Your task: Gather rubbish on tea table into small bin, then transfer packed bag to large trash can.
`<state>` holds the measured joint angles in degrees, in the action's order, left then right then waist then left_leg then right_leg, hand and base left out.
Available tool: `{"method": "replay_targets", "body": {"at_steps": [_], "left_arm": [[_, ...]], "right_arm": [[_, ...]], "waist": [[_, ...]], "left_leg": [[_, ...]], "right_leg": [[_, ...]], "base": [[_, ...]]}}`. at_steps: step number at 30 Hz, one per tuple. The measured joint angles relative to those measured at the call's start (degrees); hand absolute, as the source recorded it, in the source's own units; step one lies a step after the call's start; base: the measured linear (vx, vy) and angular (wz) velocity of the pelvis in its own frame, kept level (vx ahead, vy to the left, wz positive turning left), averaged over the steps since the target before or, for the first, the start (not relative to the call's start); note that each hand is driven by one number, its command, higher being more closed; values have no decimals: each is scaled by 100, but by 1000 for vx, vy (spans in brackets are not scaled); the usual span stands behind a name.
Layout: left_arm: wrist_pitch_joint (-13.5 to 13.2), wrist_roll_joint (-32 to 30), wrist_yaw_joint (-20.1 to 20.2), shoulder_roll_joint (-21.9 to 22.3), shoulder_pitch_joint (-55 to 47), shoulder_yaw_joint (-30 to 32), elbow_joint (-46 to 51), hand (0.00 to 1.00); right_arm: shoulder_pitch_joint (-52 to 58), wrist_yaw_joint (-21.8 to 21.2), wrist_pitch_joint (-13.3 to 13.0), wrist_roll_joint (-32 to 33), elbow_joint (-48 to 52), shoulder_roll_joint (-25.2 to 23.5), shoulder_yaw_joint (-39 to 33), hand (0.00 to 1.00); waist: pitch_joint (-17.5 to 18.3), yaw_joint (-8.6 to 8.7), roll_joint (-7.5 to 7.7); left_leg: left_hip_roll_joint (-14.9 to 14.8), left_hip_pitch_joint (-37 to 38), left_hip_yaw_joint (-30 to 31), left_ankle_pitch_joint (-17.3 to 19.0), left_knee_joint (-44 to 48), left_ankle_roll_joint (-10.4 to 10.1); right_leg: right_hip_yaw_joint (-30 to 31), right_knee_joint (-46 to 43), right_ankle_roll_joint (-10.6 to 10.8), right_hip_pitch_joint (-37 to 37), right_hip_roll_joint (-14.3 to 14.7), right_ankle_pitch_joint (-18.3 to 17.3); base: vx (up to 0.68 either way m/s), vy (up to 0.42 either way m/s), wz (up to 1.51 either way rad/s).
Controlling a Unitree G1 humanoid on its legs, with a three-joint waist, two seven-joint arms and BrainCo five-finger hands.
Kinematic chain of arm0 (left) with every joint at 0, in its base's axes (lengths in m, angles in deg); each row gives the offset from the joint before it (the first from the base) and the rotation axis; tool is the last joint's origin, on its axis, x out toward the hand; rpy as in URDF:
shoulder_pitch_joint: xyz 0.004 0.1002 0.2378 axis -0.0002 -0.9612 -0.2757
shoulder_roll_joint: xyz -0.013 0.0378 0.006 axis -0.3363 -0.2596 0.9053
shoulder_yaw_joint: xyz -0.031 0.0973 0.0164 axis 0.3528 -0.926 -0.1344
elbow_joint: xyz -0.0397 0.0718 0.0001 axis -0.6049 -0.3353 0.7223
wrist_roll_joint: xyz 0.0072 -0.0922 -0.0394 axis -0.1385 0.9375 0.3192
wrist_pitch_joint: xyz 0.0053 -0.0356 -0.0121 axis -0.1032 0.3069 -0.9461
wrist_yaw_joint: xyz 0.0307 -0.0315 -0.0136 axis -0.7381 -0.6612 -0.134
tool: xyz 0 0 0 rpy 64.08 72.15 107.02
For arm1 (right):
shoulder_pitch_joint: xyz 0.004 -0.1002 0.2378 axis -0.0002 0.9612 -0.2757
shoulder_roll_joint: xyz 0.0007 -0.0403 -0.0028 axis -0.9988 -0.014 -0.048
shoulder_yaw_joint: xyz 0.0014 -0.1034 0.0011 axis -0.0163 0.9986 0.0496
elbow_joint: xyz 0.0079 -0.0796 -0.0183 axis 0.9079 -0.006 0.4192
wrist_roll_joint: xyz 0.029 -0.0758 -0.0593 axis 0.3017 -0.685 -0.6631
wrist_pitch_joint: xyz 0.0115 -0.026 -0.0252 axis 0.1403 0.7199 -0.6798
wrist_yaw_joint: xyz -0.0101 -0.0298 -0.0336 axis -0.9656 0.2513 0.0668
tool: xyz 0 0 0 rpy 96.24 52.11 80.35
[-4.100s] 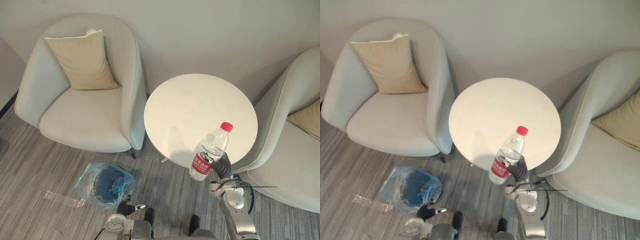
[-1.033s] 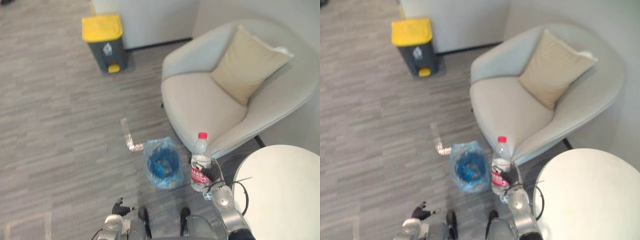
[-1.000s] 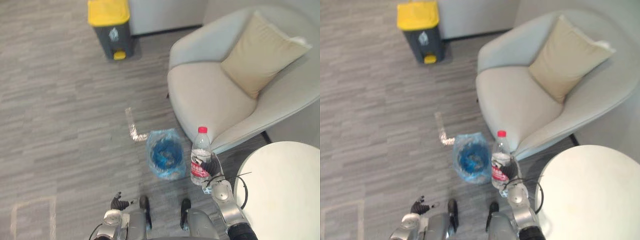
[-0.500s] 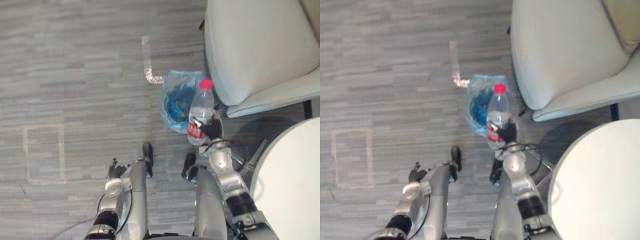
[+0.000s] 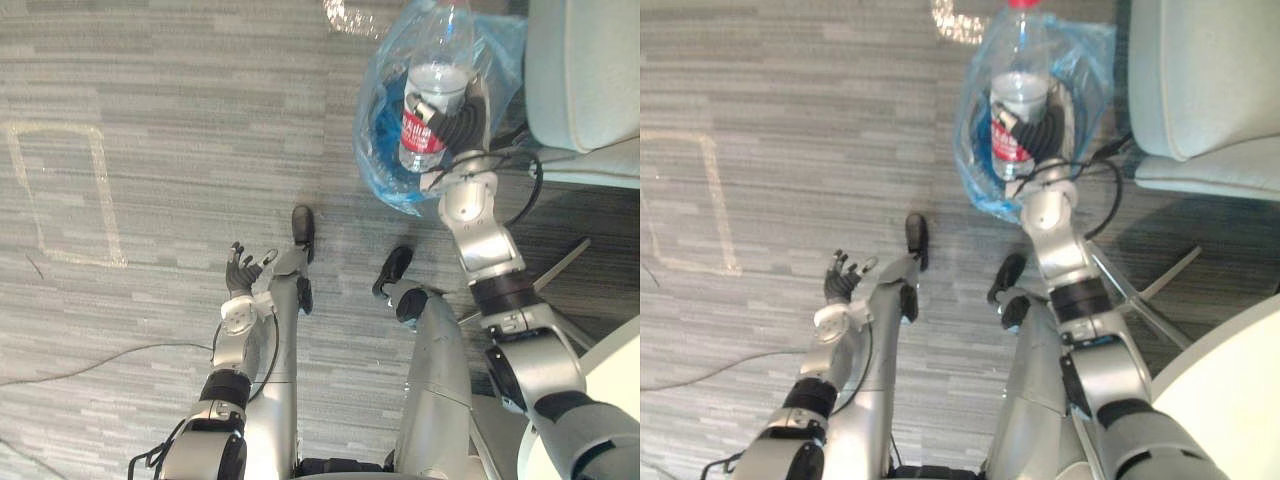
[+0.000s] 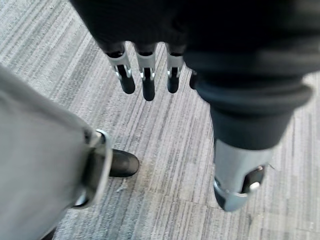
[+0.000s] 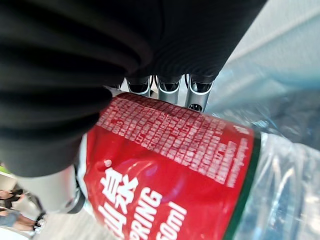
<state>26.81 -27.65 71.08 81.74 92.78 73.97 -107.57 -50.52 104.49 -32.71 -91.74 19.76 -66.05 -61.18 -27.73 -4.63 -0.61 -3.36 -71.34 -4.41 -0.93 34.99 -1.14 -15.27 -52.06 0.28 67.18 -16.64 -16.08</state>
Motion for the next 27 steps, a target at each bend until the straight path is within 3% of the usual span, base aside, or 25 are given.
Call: {"method": "replay_targets", "body": {"at_steps": [5,6,19,27], "left_arm": [[-42,3,-63,-104,58,-165,131,0],[-83,4,-71,-125,59,-209,157,0],[-103,0,-64,-149,60,-652,405,0],[-92,-17,-60,-167,66,-684,470,0]], "right_arm": [[-303,142,1,269,-445,102,-294,100],[-334,149,1,325,-493,174,-357,0],[-450,280,-15,521,-545,268,-417,0],[197,79,-13,-247,346,238,98,0]], "waist": [[3,-16,3],[2,-33,3],[48,-36,2],[104,-29,2]], "left_leg": [[44,-256,24,-57,-81,-63],[54,-306,26,-91,-107,-44],[62,-427,62,-188,-167,-41],[-24,-545,44,-165,-4,-7]], "right_leg": [[2,-126,-40,327,-53,-48],[-1,-160,-55,392,-68,-57],[-22,-248,-77,530,-84,-70],[-23,-271,-82,589,-24,-68]], "base": [[-41,-6,13],[-35,6,9],[-64,17,4],[-81,23,-4]]}}
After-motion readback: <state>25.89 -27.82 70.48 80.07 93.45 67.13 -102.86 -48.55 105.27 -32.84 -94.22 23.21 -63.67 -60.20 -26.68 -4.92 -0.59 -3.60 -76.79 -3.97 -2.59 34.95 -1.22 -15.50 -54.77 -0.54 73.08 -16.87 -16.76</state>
